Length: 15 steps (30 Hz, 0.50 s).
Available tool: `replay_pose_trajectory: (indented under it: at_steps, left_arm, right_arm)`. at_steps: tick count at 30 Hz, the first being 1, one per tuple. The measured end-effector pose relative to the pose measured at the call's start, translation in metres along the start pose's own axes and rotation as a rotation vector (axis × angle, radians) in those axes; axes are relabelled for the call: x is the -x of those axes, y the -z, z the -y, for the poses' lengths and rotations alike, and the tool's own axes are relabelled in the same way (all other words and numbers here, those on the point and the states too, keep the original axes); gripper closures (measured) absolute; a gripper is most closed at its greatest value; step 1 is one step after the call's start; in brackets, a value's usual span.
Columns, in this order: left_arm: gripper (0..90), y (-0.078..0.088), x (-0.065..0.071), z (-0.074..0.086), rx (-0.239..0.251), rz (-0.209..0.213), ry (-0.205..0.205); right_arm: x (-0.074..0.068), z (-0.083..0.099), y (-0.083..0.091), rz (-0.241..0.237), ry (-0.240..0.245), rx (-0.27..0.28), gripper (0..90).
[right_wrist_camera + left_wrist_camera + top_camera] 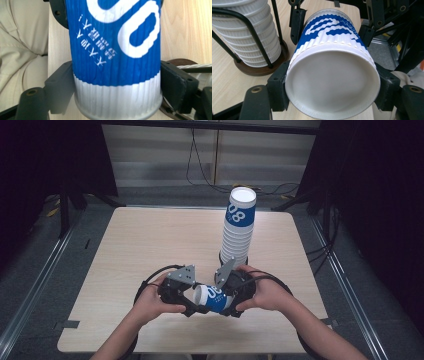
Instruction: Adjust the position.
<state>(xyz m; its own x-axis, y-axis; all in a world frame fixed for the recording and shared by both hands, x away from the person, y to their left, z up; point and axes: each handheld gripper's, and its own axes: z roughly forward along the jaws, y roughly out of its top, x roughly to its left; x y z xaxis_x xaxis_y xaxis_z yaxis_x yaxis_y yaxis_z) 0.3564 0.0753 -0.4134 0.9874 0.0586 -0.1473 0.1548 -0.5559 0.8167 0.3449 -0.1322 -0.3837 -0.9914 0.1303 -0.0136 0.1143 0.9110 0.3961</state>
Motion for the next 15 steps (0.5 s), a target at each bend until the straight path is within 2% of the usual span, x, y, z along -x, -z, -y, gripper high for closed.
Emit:
replay_pose_trajectory:
  at_steps: [2, 4, 6, 15]
  left_arm:
    - [29.5, 0.001, -0.001, 0.001, 0.014, 0.015, 0.002]
    - [29.4, 0.001, 0.0, 0.001, 0.018, 0.015, 0.004]
    - [29.4, 0.003, -0.001, 0.001, 0.02, 0.012, 0.009]
    - [29.2, 0.007, -0.002, 0.003, 0.04, 0.019, 0.025]
  right_arm:
    - [-0.001, 0.001, 0.001, 0.012, -0.018, 0.028, 14.8]
    - [-0.001, 0.002, 0.001, 0.013, -0.014, 0.044, 13.4]
    - [-0.001, 0.004, 0.002, 0.01, -0.004, 0.072, 13.3]
    - [0.0, 0.016, 0.01, 0.032, -0.047, 0.156, 13.0]
